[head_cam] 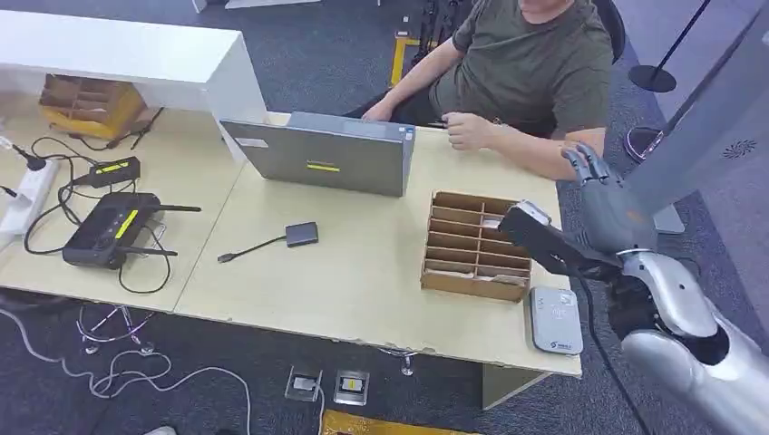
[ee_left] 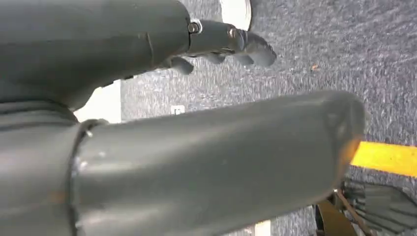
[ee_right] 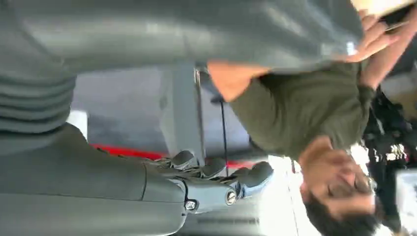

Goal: Pass the card to the sensor for recognition and then transmit it.

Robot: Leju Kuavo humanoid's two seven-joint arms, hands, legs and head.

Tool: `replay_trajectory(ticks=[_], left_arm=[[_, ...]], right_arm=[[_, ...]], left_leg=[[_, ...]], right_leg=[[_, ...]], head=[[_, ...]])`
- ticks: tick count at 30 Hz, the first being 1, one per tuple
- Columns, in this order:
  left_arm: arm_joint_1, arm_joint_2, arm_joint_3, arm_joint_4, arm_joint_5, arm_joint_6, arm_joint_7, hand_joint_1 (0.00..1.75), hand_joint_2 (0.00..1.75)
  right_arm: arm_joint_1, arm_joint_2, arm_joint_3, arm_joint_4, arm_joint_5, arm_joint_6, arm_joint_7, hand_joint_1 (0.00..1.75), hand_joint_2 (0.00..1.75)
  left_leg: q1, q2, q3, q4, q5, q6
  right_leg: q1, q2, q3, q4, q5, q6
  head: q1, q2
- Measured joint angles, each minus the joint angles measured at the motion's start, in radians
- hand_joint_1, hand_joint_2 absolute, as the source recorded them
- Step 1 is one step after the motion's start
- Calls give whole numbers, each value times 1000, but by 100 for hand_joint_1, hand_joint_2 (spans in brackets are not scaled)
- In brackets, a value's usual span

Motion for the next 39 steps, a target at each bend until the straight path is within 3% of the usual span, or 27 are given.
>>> replay_trajectory(ticks=[6, 17, 25, 39], left_arm=[[6, 3, 0, 0, 12, 3, -5, 0, 0], [11, 6, 0, 0, 15, 6, -5, 0, 0], [12, 6, 0, 0, 26, 6, -5, 0, 0], [12, 6, 0, 0, 29, 2, -4, 0, 0]], right_arm=[[83, -15, 9, -83, 31, -3, 2, 0, 175], [223, 2, 14, -70, 62, -95, -14, 0, 175], [229, 71, 15, 31, 119, -100, -58, 0, 175], [229, 148, 15, 207, 103, -121, -60, 0, 175]], left_leg=[[0, 0, 0, 0, 0, 0], [0, 0, -1, 0, 0, 0], [0, 0, -1, 0, 0, 0], [0, 0, -1, 0, 0, 0]], right_leg=[[0, 1, 0, 0, 0, 0], [0, 0, 0, 0, 0, 0], [0, 0, 0, 0, 0, 0], [0, 0, 0, 0, 0, 0]], head=[[0, 0], [0, 0], [0, 0], [0, 0]])
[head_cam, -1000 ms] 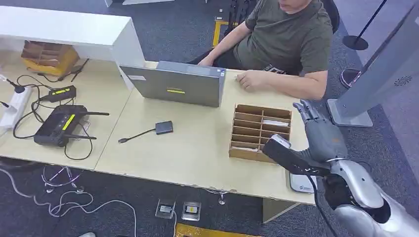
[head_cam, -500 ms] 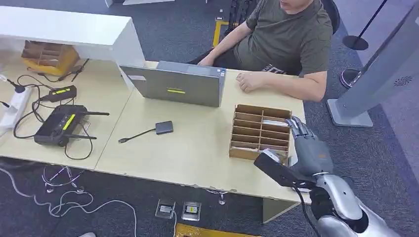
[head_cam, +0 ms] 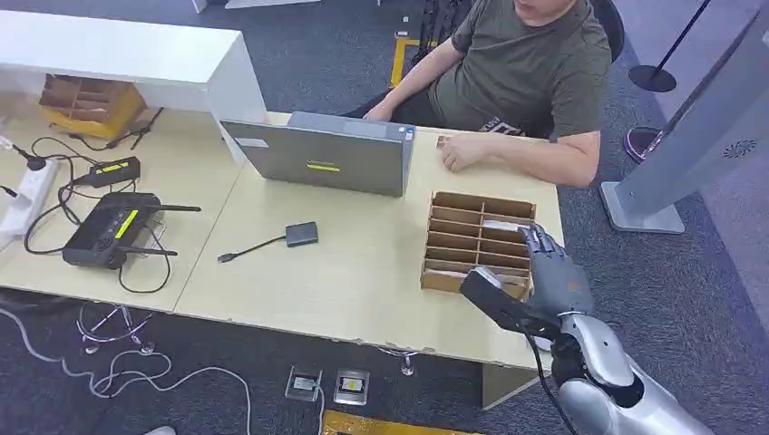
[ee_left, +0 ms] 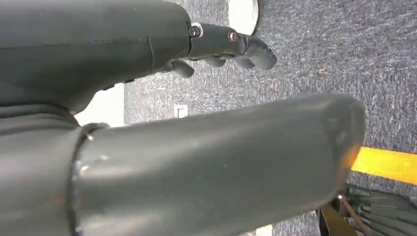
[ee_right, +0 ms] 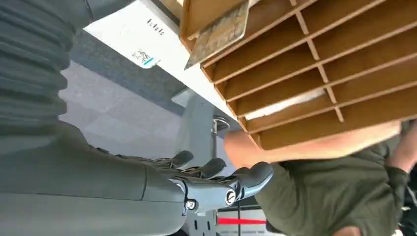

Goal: Pass the card to the sensor for recognition and then transmit it.

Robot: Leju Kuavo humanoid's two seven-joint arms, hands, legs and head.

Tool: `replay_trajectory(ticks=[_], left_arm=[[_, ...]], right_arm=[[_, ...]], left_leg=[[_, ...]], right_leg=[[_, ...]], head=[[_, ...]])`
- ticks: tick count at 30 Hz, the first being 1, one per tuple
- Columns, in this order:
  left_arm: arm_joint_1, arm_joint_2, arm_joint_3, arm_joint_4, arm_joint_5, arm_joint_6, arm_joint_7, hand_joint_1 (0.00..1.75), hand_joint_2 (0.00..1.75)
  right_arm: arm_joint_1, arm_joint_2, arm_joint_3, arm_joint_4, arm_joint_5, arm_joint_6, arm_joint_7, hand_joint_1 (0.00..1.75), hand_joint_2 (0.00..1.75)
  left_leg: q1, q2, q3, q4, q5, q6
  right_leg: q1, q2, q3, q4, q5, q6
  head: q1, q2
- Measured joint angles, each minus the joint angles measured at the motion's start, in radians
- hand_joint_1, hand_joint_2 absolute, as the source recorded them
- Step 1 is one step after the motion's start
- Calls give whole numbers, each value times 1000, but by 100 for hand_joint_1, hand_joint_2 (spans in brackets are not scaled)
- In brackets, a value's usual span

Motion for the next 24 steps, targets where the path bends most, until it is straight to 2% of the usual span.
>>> replay_trajectory(ticks=[24], left_arm=[[-1, 5, 0, 0, -8, -2, 4, 0, 0]], right_arm=[[7, 10, -2, 97, 18, -27, 2, 0, 175]], left_leg=[[0, 0, 0, 0, 0, 0]], right_leg=[[0, 1, 0, 0, 0, 0]], head=[[0, 0]])
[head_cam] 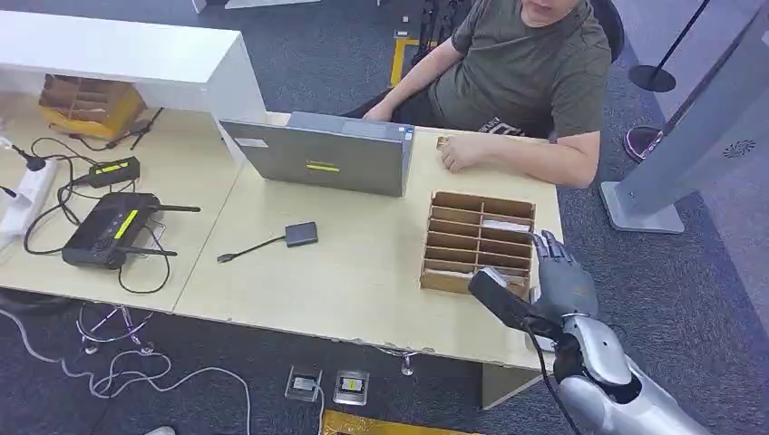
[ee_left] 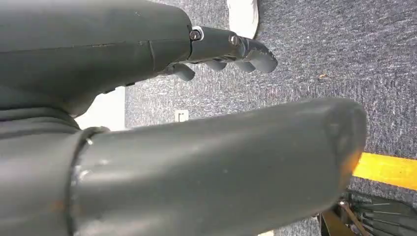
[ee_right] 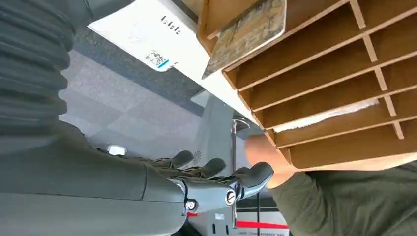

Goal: Pass the card to the sensor for recognition and then transmit it.

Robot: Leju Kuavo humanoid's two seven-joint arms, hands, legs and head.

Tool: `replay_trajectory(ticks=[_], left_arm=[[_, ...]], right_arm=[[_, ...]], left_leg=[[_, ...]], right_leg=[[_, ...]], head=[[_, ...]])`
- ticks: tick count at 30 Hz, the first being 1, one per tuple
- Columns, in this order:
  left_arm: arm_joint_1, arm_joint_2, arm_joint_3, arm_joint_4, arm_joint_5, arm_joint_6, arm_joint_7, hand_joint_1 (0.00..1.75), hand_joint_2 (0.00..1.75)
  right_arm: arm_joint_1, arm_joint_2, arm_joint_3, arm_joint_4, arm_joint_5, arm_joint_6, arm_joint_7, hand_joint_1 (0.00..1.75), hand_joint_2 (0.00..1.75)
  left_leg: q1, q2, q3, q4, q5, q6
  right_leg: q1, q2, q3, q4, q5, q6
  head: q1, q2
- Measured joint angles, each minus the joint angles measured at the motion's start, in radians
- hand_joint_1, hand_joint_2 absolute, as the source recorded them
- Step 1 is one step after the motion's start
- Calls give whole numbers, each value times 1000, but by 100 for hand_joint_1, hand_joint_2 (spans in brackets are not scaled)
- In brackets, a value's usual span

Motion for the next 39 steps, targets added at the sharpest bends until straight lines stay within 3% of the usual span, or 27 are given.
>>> replay_trajectory(ticks=[39], left_arm=[[-1, 0, 0, 0, 10, 2, 8, 0, 0]], right_arm=[[5, 61, 3, 96, -5, -32, -77, 0, 175]], left_leg=[[0, 0, 0, 0, 0, 0]], right_leg=[[0, 0, 0, 0, 0, 0]], head=[[0, 0]])
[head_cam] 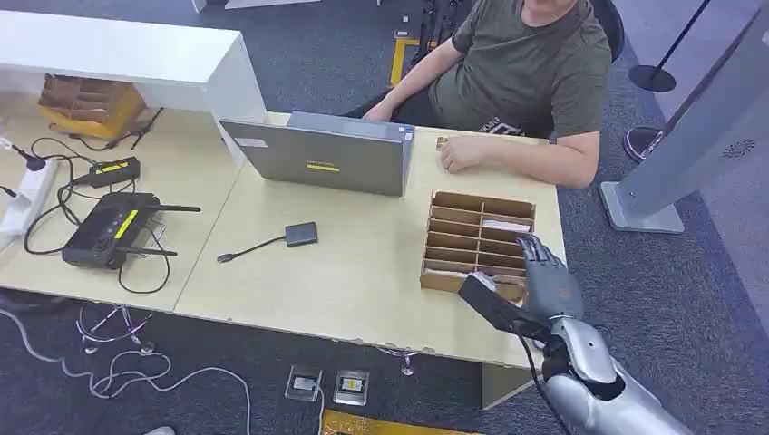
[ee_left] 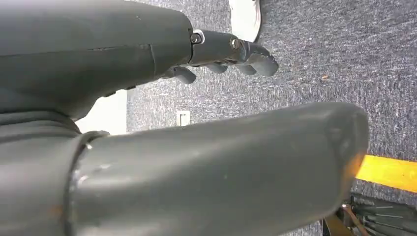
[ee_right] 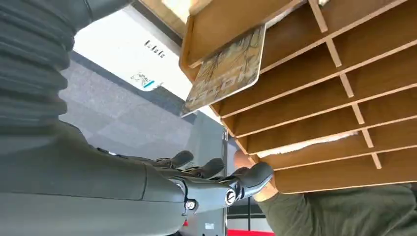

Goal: Pass the card to the sensor for recognition and then transmit it.

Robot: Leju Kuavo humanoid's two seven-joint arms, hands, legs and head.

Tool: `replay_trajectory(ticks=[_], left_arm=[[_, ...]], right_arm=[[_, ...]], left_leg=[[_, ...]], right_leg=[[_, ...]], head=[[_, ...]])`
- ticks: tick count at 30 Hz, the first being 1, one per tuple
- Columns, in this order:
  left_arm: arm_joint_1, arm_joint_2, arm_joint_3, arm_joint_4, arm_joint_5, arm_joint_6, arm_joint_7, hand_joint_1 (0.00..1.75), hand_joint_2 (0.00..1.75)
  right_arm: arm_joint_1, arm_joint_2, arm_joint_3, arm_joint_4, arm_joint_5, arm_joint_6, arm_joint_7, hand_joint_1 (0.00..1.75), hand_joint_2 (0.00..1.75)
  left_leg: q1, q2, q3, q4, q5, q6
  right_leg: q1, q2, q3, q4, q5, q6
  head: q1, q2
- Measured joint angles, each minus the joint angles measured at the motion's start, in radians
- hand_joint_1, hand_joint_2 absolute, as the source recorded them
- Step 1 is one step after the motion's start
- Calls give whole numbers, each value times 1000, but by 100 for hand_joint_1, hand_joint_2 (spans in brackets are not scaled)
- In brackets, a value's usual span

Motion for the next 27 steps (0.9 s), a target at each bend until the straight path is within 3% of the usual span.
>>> replay_trajectory(ticks=[13, 27], left_arm=[[-4, 0, 0, 0, -1, -4, 0, 0, 0], [-5, 0, 0, 0, 2, -6, 0, 0, 0]], right_arm=[[-1, 26, 16, 25, 8, 1, -19, 0, 175], [-5, 31, 16, 75, 21, -45, -10, 0, 175]], left_leg=[[0, 0, 0, 0, 0, 0], [0, 0, 0, 0, 0, 0]], right_leg=[[0, 0, 0, 0, 0, 0], [0, 0, 0, 0, 0, 0]], head=[[0, 0], [0, 0]])
